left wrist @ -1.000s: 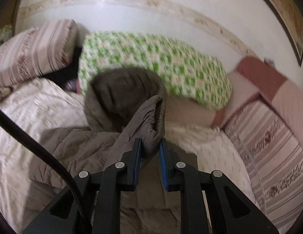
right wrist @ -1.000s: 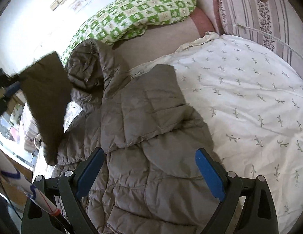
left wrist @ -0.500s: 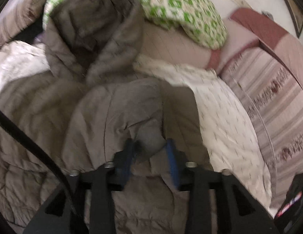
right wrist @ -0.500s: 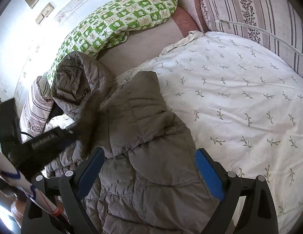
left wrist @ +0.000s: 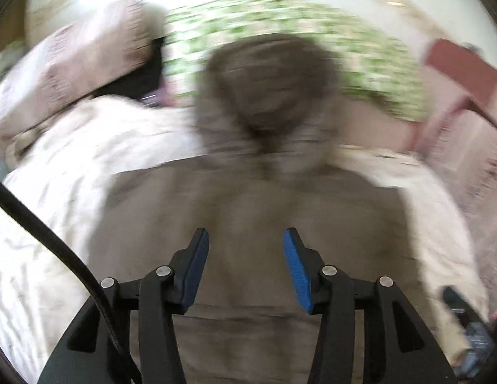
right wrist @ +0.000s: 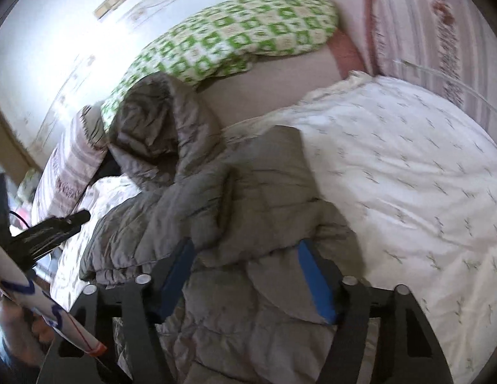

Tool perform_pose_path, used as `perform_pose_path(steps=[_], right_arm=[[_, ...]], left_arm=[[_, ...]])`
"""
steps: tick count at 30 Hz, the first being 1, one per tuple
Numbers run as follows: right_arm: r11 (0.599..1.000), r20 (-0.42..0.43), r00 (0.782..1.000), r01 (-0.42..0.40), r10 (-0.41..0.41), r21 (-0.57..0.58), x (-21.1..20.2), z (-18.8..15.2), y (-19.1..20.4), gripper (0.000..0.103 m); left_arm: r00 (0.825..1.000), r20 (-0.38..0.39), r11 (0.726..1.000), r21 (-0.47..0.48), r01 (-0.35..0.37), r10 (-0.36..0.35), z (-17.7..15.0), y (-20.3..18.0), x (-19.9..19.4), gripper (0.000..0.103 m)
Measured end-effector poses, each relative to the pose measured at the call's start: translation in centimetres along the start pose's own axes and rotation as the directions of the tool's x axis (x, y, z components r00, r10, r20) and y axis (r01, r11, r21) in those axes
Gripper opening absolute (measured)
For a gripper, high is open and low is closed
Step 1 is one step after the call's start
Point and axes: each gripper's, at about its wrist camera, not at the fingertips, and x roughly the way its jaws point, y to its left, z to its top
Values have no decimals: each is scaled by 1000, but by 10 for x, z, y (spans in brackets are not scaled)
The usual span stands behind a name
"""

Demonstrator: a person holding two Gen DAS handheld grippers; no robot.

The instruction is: Fold large clothes

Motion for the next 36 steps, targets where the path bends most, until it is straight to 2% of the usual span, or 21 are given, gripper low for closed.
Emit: perform_pose_path(steps=[3, 6, 8, 11, 14, 16, 21, 26, 31, 34, 36], right_arm=[[999, 16, 1000, -10, 11, -34, 12, 4, 19, 69], [998, 18, 1000, -5, 6, -66, 29, 7, 38, 69], [995, -9, 1000, -3, 2, -98, 49, 5, 50, 69], [986, -58, 997, 42, -52, -162, 82, -4, 61, 69], [981, -157, 981, 88, -116, -173, 110, -14, 57, 69], [978, -182, 974, 101, -134, -181, 118, -18, 53, 69], [976, -186, 972, 110, -145, -187, 119, -19, 52, 70], [983, -145, 983, 89, -113, -162, 94, -15, 61, 71], [977, -85, 992, 77, -96, -196, 76, -18, 75, 72], [972, -62, 992, 92, -107, -217, 77, -17, 81, 72], [970, -64, 991, 103, -120, -221, 81, -17, 82, 72]], left_arm=[[995, -44, 994, -58, -95, 92, -3, 46, 23, 47], [989, -87, 987, -100, -127, 118, -14, 75, 43, 47], [991, -94, 988, -113, -108, 97, -22, 79, 51, 48], [988, -91, 989, -75, -128, 121, -27, 73, 57, 49], [987, -95, 989, -52, -135, 130, -35, 69, 62, 50], [987, -99, 989, -64, -132, 125, -38, 71, 67, 50], [985, -74, 987, -22, -159, 157, -39, 63, 60, 50], [994, -26, 994, 29, -104, 105, -51, 58, 18, 49], [992, 6, 987, 103, -125, 125, -78, 55, -15, 49], [988, 44, 979, 133, -154, 149, -85, 53, -18, 50], [988, 46, 981, 121, -153, 148, -86, 55, -12, 50]])
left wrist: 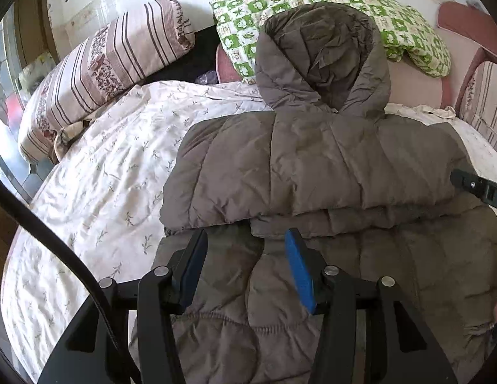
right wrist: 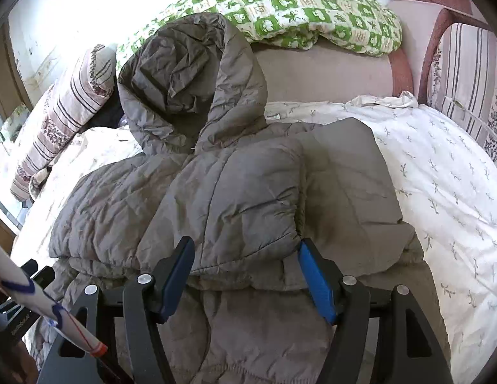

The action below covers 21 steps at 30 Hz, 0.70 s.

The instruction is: Fold large clothes

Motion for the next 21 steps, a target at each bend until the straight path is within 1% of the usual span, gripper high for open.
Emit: perform_pose_path(steps=[2, 4, 6, 8, 10, 12, 16, 21], right_arm=[[1000, -4, 1000, 21, -21, -13, 5, -1, 1, 72], [999, -16, 999, 41, -41, -29, 10, -2, 2, 72], [998, -34, 998, 52, -53, -34, 17, -2, 1, 72], [998, -69, 996, 52, -54, -24, 28, -3, -2, 72], [999, -95, 994, 48, -49, -13, 37, -4, -6, 74], [999, -102, 994, 49, -51, -15, 41, -5, -6, 75], [998, -105, 993, 55, -58, -32, 43, -8, -3, 79], [997, -98, 993, 61, -65, -45, 42, -10, -1, 81]], left_arm=[[1000, -13, 999, -31, 23, -24, -1, 2, 9, 50], [999, -22, 999, -46, 26, -28, -3, 4, 18, 50], [998, -58, 999, -45, 25, -27, -7, 5, 30, 50], [993, -106, 997, -68, 38, -45, -10, 9, 42, 50], [992, -109, 996, -80, 50, -59, -10, 11, 45, 50], [992, -107, 995, -89, 55, -65, -10, 13, 47, 50], [993, -106, 996, -77, 47, -55, -12, 11, 49, 52], [993, -105, 996, -76, 49, -57, -12, 11, 48, 53]])
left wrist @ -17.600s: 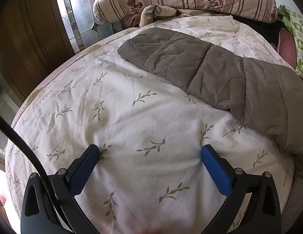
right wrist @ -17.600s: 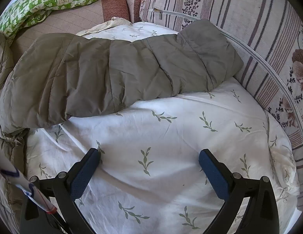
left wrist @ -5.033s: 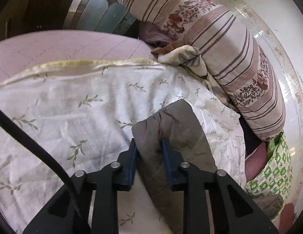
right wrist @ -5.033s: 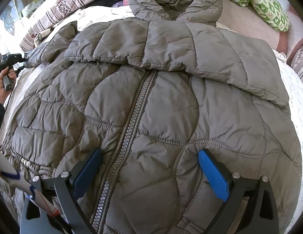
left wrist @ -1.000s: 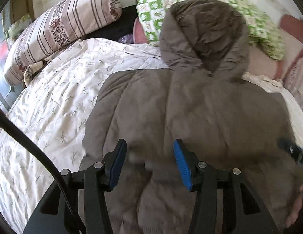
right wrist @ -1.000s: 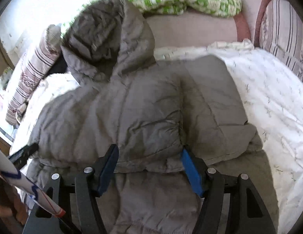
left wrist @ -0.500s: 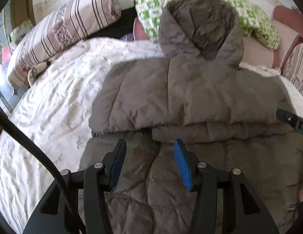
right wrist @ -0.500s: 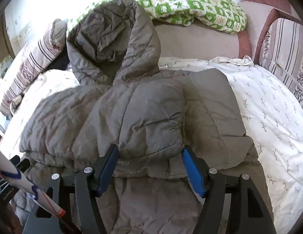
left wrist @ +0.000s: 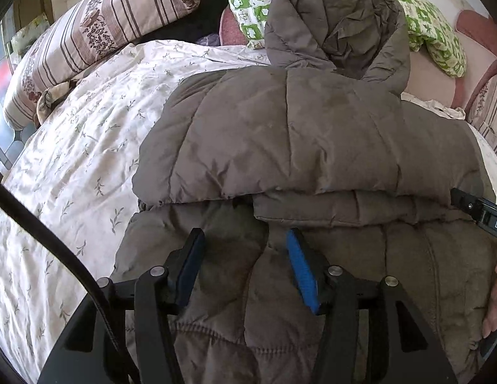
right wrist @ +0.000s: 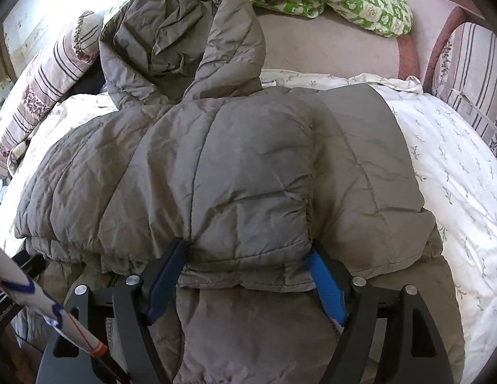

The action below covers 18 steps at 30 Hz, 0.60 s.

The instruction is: Fold large clothes

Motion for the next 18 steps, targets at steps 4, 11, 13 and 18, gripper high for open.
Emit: perform_pose_path(steps=[4, 11, 13, 18], right_arm=[[1000, 10, 1000, 2, -2, -1, -15, -2, 3, 81], [993, -4, 996, -92, 92, -72, -46, -20, 39, 81], [988, -48, 992, -123, 119, -92, -42, -28, 48, 81], [989, -110, 991, -83, 70, -120, -22, -40, 56, 81]], left_arm=[[1000, 5, 1000, -3, -4, 4, -1, 0, -2, 53], [1000, 9, 1000, 4, -16, 16, -2, -2, -3, 54], [1000, 10, 1000, 5, -17, 17, -2, -2, -3, 54], [1000, 10, 1000, 6, -17, 17, -2, -2, -3, 55]])
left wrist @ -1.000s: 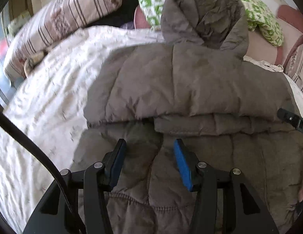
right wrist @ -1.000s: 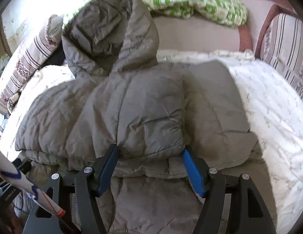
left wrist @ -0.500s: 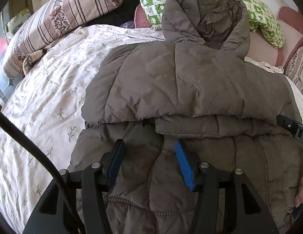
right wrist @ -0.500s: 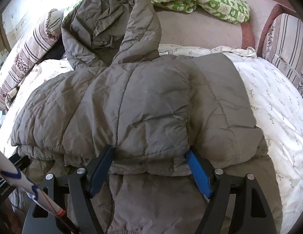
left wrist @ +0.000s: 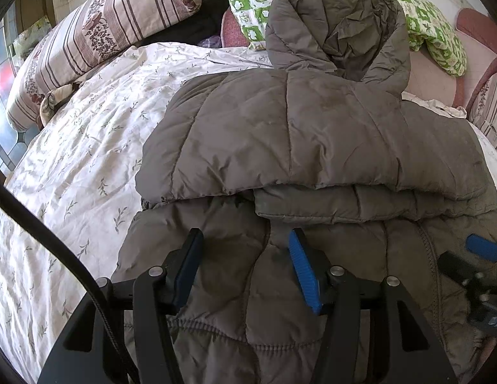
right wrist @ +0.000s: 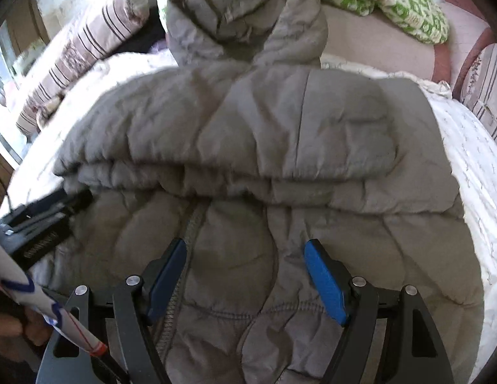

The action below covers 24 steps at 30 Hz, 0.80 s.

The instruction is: Fold large clothes

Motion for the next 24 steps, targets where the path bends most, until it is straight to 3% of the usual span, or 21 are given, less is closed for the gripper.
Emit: perform_pose_path(steps=[11, 18, 24], right_arm=[[1000, -18, 1000, 12, -12, -26, 9, -4, 5, 86], [1000, 18, 1000, 8, -8, -23, -15, -2, 6, 86], [1000, -35, 999, 12, -13, -17, -11, -13, 13, 86]], left_arm=[[1000, -2, 1000, 4, 0, 0, 0, -1, 1, 57], [1000, -10, 1000, -10, 22, -23, 1, 4, -2, 57], [1000, -9, 999, -16, 29, -29, -2, 5, -7, 57]])
